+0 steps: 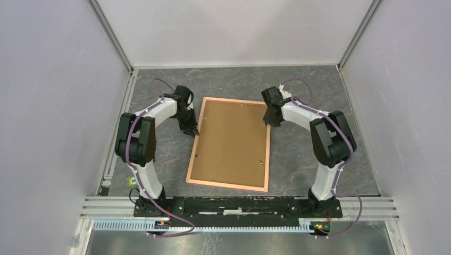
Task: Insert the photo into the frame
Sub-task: Install the photo frame at the center of the board.
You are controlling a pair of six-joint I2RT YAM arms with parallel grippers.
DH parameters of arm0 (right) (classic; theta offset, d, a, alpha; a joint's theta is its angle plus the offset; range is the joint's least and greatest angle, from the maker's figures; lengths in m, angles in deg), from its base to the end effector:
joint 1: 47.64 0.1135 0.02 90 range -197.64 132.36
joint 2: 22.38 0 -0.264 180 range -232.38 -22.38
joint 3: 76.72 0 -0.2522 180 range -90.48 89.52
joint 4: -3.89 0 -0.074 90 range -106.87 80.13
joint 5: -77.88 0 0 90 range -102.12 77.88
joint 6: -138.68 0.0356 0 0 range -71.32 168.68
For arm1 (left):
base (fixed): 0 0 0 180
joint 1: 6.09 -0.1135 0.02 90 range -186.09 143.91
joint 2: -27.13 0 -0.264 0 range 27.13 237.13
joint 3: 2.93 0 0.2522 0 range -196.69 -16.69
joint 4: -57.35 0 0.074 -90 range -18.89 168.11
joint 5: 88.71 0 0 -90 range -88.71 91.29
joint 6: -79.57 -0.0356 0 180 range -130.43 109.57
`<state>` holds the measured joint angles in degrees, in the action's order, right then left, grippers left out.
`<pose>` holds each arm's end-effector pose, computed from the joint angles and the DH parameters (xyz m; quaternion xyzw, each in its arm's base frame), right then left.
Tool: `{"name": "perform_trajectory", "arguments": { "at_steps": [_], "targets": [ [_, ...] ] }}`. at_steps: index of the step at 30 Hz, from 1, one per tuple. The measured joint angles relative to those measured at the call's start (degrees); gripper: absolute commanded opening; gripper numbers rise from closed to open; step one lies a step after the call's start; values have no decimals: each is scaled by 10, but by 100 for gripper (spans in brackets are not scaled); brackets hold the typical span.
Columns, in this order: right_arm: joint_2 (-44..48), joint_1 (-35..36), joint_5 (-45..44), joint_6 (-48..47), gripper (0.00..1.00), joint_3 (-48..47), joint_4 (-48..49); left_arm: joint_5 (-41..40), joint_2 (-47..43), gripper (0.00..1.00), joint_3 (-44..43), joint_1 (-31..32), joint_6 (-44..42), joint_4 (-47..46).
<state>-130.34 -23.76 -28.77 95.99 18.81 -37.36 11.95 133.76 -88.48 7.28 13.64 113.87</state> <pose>0.3505 0.1440 0.1663 0.2270 0.9390 0.0110 0.2582 0.3432 -0.0883 0.1693 -0.0823 0.9865 -0.1220 0.0722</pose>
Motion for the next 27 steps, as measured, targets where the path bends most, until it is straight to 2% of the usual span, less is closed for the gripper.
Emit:
{"name": "perform_trajectory", "arguments": {
  "at_steps": [3, 6, 7, 12, 14, 19, 22, 27],
  "targets": [
    [8, -3, 3, 10, 18, 12, 9, 0, -1, 31, 1, 0, 0, -1],
    [9, -4, 5, 10, 21, 14, 13, 0, -2, 30, 3, 0, 0, -3],
    [9, -4, 5, 10, 26, 14, 13, 0, -2, 30, 3, 0, 0, -3],
    [9, -3, -5, -28, 65, 3, 2, 0, -5, 30, 8, 0, 0, -8],
    [11, -3, -16, -68, 74, -6, -7, 0, -7, 30, 9, 0, 0, -10],
    [59, -4, -9, -200, 81, 10, 12, 0, -7, 30, 9, 0, 0, -10],
    [124, 1, 38, -283, 82, 50, 21, 0, -7, 30, 9, 0, 0, -10],
    [183, 76, 73, -356, 87, 129, 21, 0, -7, 30, 9, 0, 0, -10]
  ]
}}
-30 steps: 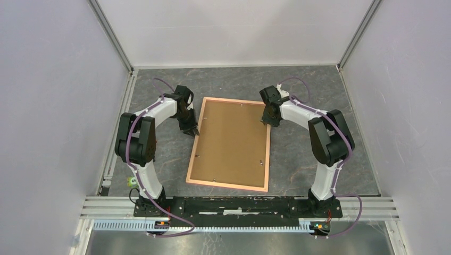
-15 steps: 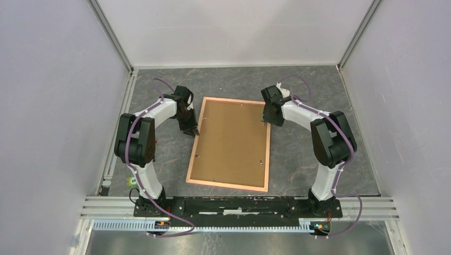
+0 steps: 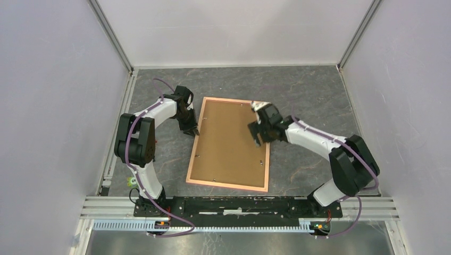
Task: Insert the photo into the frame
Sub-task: Install the photo frame at the center of the board.
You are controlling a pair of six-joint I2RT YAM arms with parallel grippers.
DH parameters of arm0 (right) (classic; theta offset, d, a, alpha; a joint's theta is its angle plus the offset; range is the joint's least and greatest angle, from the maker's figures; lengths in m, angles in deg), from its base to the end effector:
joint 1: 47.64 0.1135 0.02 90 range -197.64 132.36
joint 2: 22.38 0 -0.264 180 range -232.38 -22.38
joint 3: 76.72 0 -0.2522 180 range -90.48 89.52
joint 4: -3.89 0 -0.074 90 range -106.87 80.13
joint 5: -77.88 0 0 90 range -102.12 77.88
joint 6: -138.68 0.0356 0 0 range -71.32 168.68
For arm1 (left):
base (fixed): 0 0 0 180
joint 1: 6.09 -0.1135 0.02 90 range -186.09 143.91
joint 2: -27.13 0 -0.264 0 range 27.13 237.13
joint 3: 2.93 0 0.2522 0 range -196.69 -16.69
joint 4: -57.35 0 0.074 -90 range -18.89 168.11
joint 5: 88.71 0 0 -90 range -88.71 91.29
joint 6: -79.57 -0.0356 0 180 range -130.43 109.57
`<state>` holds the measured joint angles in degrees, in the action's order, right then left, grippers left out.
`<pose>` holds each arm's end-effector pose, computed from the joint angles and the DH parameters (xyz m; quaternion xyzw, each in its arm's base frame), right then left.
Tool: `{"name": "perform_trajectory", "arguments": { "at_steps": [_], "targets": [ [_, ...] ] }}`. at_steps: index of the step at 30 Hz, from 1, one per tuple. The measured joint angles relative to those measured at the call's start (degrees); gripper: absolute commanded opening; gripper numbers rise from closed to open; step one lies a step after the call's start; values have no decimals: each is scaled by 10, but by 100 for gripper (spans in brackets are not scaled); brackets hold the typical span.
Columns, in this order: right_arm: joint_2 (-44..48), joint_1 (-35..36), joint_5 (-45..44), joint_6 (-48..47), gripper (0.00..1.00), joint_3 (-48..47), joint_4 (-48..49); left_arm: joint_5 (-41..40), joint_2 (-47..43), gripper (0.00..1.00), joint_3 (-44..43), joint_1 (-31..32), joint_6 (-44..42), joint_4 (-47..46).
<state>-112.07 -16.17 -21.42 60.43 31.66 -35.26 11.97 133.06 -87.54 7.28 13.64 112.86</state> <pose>0.2737 0.1608 0.2075 -0.1412 0.9460 0.0313 0.2901 0.3412 -0.0879 0.1696 -0.0816 0.9858 -0.1242 0.0785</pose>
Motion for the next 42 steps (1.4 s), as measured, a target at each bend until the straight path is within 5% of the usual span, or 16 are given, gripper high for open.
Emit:
{"name": "perform_trajectory", "arguments": {
  "at_steps": [5, 16, 25, 31, 37, 40, 42],
  "targets": [
    [36, 80, 23, -22, 89, 89, -31, 0, 0, 30, 0, 0, 0, 0],
    [66, 85, 44, 20, 82, 140, 0, 0, 0, 30, 0, 0, 0, -1],
    [76, 97, 45, 53, 56, 154, 11, 1, -1, 30, 2, 0, 0, -2],
    [91, 98, 44, 61, 57, 167, 12, 0, -2, 30, 4, 0, 0, -4],
    [97, 97, 41, 60, 29, 172, 11, 0, -3, 30, 5, 0, 0, -5],
    [103, 96, 37, 66, 0, 174, 6, 0, -4, 30, 5, -1, 0, -4],
    [104, 94, 39, 71, 0, 176, 8, 0, -4, 30, 5, -1, 0, -4]
  ]
}}
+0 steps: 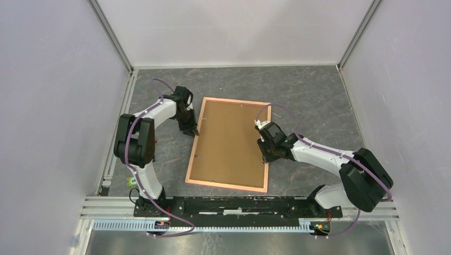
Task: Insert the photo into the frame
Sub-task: Install the photo frame at the center of the board.
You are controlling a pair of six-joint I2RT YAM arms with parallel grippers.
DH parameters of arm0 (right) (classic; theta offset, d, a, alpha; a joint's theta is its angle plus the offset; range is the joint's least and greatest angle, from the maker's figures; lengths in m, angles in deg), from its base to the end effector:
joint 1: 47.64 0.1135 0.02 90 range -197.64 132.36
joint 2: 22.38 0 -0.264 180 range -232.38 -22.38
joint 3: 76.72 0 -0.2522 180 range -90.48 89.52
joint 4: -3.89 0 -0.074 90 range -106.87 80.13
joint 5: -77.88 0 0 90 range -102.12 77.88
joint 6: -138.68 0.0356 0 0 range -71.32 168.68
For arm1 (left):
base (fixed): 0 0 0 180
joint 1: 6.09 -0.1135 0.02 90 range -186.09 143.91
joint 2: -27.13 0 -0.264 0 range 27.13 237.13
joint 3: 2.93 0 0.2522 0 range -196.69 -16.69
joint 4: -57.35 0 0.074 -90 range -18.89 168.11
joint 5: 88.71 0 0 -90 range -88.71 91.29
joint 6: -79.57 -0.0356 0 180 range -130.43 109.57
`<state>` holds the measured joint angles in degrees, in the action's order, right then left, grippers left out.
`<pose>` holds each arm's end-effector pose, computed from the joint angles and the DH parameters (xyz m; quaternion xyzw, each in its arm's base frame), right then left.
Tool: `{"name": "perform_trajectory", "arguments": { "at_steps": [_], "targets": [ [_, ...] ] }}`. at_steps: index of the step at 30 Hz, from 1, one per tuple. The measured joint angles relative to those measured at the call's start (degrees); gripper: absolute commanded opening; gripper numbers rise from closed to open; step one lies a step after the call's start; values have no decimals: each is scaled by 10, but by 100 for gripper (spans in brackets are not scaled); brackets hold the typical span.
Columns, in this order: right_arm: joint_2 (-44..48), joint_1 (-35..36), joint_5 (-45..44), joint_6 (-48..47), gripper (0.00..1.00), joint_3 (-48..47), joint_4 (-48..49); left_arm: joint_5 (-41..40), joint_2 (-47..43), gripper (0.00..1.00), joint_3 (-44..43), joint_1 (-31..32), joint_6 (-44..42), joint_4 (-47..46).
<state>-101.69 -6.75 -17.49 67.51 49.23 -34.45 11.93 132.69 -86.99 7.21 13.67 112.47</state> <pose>0.1895 0.1597 0.1673 -0.1756 0.9566 0.0740 0.2205 0.3398 -0.0871 0.1694 -0.0823 0.9855 -0.1244 0.0803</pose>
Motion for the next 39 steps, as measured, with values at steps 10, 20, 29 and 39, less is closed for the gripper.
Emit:
{"name": "perform_trajectory", "arguments": {
  "at_steps": [10, 20, 29, 39],
  "targets": [
    [1, 3, -8, 25, 61, -1, -4, 0, -1, 30, 1, 0, 0, -1],
    [0, 7, -24, 204, 61, 8, -28, 1, -1, 29, 2, 0, 0, -2],
    [-3, 17, -34, 300, 32, 5, -36, 1, -2, 29, 2, 0, 0, -2],
    [22, 16, -54, 324, 0, 21, -42, 1, -2, 29, 3, 0, 0, -3]
  ]
}}
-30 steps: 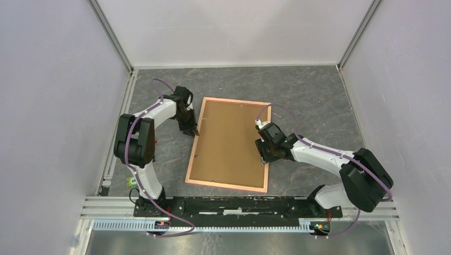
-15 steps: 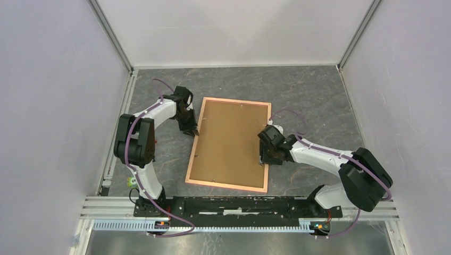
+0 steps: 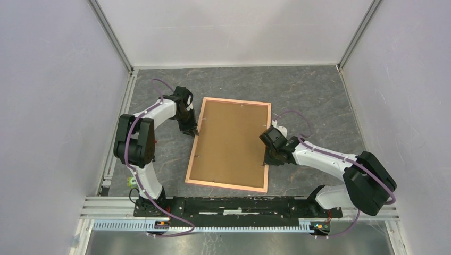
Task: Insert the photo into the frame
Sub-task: Install the photo frame at the center of the board, then adjust the photo frame at the center of the board.
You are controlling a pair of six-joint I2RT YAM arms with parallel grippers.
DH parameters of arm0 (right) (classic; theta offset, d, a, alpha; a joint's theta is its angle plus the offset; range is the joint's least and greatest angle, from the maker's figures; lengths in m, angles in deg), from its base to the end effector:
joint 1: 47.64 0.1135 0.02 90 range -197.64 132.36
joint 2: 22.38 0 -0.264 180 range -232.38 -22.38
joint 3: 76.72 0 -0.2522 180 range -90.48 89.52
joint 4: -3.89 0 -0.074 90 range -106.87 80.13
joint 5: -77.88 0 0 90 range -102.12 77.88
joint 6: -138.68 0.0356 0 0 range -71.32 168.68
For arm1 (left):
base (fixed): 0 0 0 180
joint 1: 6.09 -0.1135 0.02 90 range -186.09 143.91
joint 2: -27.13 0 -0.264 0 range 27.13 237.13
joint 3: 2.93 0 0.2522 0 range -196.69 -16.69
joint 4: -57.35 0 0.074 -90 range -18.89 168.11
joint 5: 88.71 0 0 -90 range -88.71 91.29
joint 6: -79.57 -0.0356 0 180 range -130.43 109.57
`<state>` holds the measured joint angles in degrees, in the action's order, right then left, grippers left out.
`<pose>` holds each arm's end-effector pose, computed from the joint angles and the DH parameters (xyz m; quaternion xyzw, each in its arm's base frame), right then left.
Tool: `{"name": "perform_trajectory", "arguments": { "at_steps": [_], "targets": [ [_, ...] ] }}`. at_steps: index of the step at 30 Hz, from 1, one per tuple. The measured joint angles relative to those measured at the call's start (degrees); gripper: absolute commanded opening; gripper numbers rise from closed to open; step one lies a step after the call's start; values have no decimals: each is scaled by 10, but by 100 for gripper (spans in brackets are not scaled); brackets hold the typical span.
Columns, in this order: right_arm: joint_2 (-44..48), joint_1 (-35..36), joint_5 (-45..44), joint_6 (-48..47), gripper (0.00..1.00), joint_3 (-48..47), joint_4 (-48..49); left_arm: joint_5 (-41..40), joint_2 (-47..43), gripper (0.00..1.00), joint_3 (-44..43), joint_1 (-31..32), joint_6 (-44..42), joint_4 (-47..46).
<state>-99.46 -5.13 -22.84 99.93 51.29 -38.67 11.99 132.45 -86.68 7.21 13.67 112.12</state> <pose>0.1746 0.1511 0.1631 0.0925 0.9725 0.0782 0.1988 0.3391 -0.0870 0.1695 -0.0820 0.9852 -0.1257 0.0825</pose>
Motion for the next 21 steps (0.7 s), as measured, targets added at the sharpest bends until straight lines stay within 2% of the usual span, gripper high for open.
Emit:
{"name": "perform_trajectory", "arguments": {
  "at_steps": [3, 5, 7, 9, 11, 14, 18, 21],
  "targets": [
    [0, 1, -2, -6, 1, 0, 1, 0, 0, 29, 0, 0, 0, 0],
    [-3, 2, -4, -17, 5, -3, -1, 0, 0, 31, 1, 0, 0, 0],
    [-7, 2, -5, -31, 19, -8, -4, 0, -1, 35, 1, 0, 0, 0],
    [-7, 2, -12, -48, 30, -9, -2, 2, -2, 45, 1, 0, 0, 0],
    [-6, 2, -24, -73, 46, -9, 4, 7, -7, 58, 8, 0, -2, -3],
    [-2, -2, -45, -123, 60, -4, 23, 17, -29, 66, 32, 0, -9, -7],
    [10, -25, -32, -180, 60, 14, 52, 17, -91, 74, 56, 1, -19, -16],
    [8, -40, -14, -204, 54, 18, 73, 17, -143, 79, 67, 1, -22, -35]
  ]
}}
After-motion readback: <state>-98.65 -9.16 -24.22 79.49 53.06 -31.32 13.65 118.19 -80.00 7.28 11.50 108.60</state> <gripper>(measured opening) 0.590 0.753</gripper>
